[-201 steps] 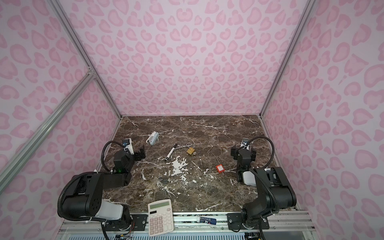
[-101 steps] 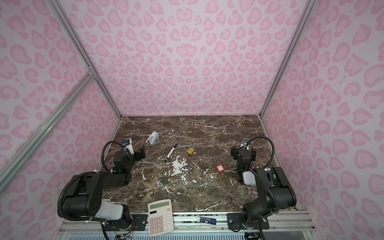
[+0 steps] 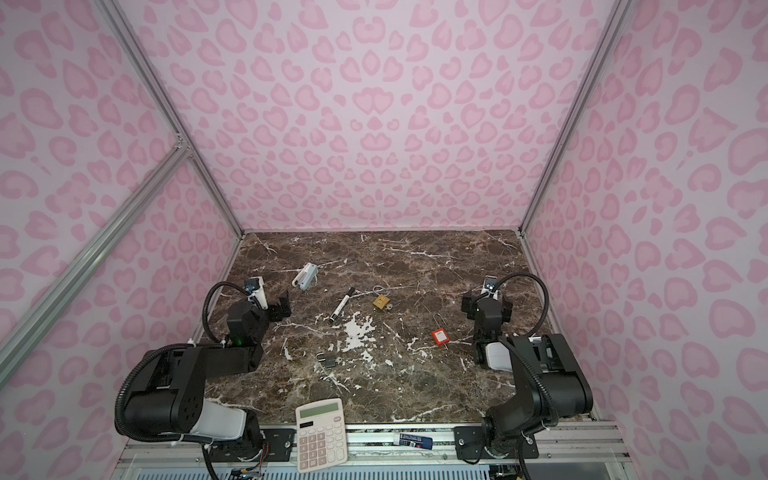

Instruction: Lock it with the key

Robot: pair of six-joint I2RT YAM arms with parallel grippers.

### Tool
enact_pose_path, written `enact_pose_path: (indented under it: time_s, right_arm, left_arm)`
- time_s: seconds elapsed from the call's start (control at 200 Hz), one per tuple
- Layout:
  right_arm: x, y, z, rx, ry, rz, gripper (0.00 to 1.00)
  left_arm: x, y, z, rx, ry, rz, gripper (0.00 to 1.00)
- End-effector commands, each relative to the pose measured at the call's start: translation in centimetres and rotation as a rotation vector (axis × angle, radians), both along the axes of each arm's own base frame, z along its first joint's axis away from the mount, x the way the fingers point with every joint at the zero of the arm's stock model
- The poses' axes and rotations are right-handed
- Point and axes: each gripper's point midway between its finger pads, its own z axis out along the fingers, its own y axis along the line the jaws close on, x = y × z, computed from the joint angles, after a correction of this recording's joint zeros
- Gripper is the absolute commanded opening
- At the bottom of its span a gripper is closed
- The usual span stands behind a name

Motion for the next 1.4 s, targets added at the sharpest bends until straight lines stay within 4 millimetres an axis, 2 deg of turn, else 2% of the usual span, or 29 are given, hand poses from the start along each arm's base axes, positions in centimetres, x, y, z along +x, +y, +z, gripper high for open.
enact_pose_path:
  time_s: [0.0,0.095,0.18,0.22,0.26,0.33,0.41,0.515,0.6,0.645,0.805,1.03,1.29,1.395]
  right_arm:
    - [0.5,1.9,1.7,-0.026,-0.044,0.113,0.99]
    - [0.6,4.3,3.1,-0.073,0.019,0.205,0.99]
    - [0.1,7.7,4.4,-0.078,0.062,0.315,0.99]
    - [-0.2,9.8,5.4,-0.065,0.053,0.391,0.99]
    - [-0.8,12.1,6.2,-0.060,0.040,0.481,0.99]
    - [-2.3,16.5,6.8,-0.068,0.034,0.640,0.99]
    - [-5.0,22.0,6.5,-0.070,0.041,0.868,0.99]
    - [-8.9,28.3,5.1,-0.064,0.069,1.127,0.99]
    - [-11.8,32.3,3.8,-0.081,0.111,1.314,0.99]
    - [-12.8,33.8,3.0,-0.102,0.148,1.382,0.99]
    - [-15.4,37.4,0.0,-0.167,0.280,1.571,0.93]
    - [-16.8,40.7,-2.6,-0.213,0.380,1.742,0.86]
    - [-17.7,43.1,-5.7,-0.270,0.475,1.856,0.72]
    - [-17.8,43.8,-6.3,-0.276,0.496,1.876,0.66]
  left_arm:
    - [0.5,1.1,2.6,0.014,0.012,0.080,0.97]
    - [0.1,1.5,4.5,-0.040,0.045,0.128,0.97]
    - [-0.5,1.4,4.6,-0.121,0.122,0.162,0.97]
    - [-0.8,1.2,4.7,-0.155,0.163,0.172,0.97]
    - [-1.5,1.0,3.9,-0.186,0.227,0.179,0.97]
    - [-2.3,0.0,3.5,-0.258,0.265,0.171,0.98]
    - [-3.3,-1.1,3.3,-0.320,0.288,0.143,0.99]
    - [-4.5,-2.0,3.2,-0.366,0.310,0.122,1.00]
    - [-5.4,-2.9,2.8,-0.397,0.344,0.092,1.00]
    - [-5.9,-3.4,2.6,-0.414,0.368,0.070,1.00]
    - [-7.3,-5.2,1.6,-0.491,0.428,0.005,0.98]
    - [-8.7,-6.1,0.8,-0.582,0.463,-0.002,0.96]
    - [-9.9,-6.3,0.1,-0.606,0.510,0.017,0.94]
    - [-10.4,-6.4,-0.3,-0.634,0.528,0.025,0.92]
